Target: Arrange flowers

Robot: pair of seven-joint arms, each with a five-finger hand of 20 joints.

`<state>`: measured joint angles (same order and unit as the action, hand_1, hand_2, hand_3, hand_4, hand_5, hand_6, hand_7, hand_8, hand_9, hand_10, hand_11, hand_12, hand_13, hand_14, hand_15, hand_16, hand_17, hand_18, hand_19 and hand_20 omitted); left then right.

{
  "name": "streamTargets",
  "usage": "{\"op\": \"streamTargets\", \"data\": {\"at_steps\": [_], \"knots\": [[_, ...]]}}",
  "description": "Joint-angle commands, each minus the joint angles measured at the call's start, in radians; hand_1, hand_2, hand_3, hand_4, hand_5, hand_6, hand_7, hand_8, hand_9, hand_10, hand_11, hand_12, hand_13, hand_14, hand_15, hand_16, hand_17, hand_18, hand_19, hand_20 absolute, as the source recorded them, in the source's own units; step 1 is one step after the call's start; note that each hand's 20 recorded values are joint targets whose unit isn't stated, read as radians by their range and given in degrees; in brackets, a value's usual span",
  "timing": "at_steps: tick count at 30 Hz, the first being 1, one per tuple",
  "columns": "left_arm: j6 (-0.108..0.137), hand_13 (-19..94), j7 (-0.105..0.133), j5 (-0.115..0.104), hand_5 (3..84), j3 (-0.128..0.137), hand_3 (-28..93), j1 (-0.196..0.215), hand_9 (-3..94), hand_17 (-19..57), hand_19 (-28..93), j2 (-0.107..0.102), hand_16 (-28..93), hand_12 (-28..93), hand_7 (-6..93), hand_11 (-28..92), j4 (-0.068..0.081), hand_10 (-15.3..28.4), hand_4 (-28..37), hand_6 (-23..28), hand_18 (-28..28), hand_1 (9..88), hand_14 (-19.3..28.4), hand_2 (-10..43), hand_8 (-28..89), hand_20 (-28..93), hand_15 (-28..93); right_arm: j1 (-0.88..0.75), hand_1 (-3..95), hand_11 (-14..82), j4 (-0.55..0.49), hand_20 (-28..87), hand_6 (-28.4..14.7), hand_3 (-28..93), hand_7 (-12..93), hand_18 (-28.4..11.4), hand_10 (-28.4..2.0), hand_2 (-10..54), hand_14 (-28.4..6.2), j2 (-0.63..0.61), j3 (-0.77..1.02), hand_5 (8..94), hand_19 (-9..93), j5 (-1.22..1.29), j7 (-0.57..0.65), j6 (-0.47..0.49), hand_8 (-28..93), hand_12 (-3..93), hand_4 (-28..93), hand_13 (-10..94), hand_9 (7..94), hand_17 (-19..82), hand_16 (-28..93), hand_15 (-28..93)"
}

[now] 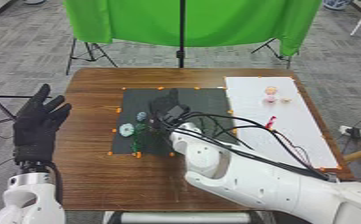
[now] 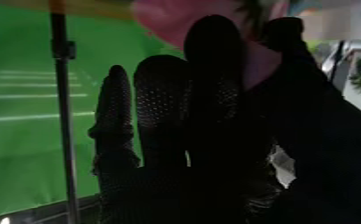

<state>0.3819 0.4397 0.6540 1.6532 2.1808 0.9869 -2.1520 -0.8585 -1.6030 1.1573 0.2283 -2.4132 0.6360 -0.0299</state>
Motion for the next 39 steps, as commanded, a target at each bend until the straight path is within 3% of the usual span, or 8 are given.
{"op": "streamTargets", "data": {"at_steps": [1,13,19,22,27,28,32,39], "knots": [[-0.005,20,-0.023,0.002,34.1,0.002,82,0.012,31.9,-10.2,51,0.007,-11,10,7.8,24,0.006,18.6,-28.3,6.7,25.5,21.7,25.9,6.8,-8,7,55,-0.018,42.7,45.1,-0.006,33,3.9,74,18,-19.4,-7.7,-9.5,-8.3,0.005,0.003,71.1,73,-0.026,-0.001,0.038,-9,31.3,-28,64,76.8,14,22,76],[-0.002,20,-0.027,0.011,34.2,0.019,82,0.044,32.0,-10.2,51,0.025,-11,10,7.8,24,-0.005,18.6,-28.3,6.8,25.4,21.9,25.9,6.8,-8,7,55,-0.039,35.4,56.4,-0.126,36,0.8,79,17,-21.0,-11.4,-9.5,-10.1,-0.038,0.09,61.5,72,0.056,0.013,0.014,-14,24.4,-28,61,69.2,11,22,79],[0.01,20,0.005,-0.01,34.2,0.009,83,0.049,32.0,-10.2,51,0.005,-11,10,7.7,24,-0.009,18.6,-28.3,6.8,25.5,21.9,26.0,6.7,-8,7,55,-0.042,34.1,56.9,-0.217,36,0.1,76,16,-21.6,-12.6,-9.5,-11.1,-0.141,0.197,59.8,72,0.143,0.048,-0.08,-14,23.7,-28,59,67.4,11,22,80],[0.012,20,0.012,-0.011,34.2,0.005,82,0.048,31.9,-10.2,52,-0.002,-11,10,7.7,24,-0.011,18.5,-28.3,6.8,25.5,21.9,26.0,6.7,-8,7,55,-0.058,33.1,49.9,-0.22,36,-0.5,77,17,-22.7,-15.0,-9.5,-11.8,-0.218,0.282,57.2,71,0.184,0.082,-0.118,-14,19.7,-28,55,61.3,10,20,78],[0.018,20,0.023,-0.017,34.2,-0.001,83,0.056,31.9,-10.2,52,-0.002,-11,10,7.7,24,-0.012,18.5,-28.3,6.8,25.5,21.9,26.0,6.7,-8,7,55,-0.048,32.9,36.2,-0.129,34,-1.1,78,17,-24.1,-16.3,-9.5,-14.3,-0.342,0.353,53.9,69,0.247,0.181,-0.168,-14,15.5,-28,48,54.6,9,15,76],[0.028,20,0.04,-0.029,34.2,-0.006,82,0.065,31.9,-10.2,51,-0.014,-11,10,7.7,24,-0.012,18.6,-28.3,6.8,25.4,21.9,26.0,6.8,-8,7,55,-0.02,33.0,35.1,-0.098,34,-1.1,79,17,-24.1,-16.2,-9.5,-14.3,-0.364,0.326,53.7,68,0.272,0.196,-0.167,-14,15.3,-28,47,54.1,9,14,75],[0.029,20,0.041,-0.038,34.2,-0.003,82,0.065,31.9,-10.3,51,-0.008,-11,10,7.7,24,-0.014,18.6,-28.3,6.8,25.5,21.9,26.0,6.8,-8,7,55,0.021,33.5,27.7,0.027,32,0.1,82,18,-24.5,-17.0,-9.5,-14.8,-0.369,0.311,51.2,69,0.288,0.24,-0.109,-15,14.4,-28,45,49.7,9,12,75],[0.016,20,0.031,-0.02,34.1,-0.006,82,0.039,31.8,-10.3,52,-0.001,-11,10,7.7,24,-0.01,18.6,-28.3,6.8,25.5,22.0,26.0,6.8,-8,6,55,0.061,33.8,23.5,0.144,32,1.0,83,19,-24.8,-17.3,-9.5,-15.1,-0.352,0.295,50.5,69,0.339,0.292,-0.028,-15,14.5,-28,44,47.5,9,11,74]]}}
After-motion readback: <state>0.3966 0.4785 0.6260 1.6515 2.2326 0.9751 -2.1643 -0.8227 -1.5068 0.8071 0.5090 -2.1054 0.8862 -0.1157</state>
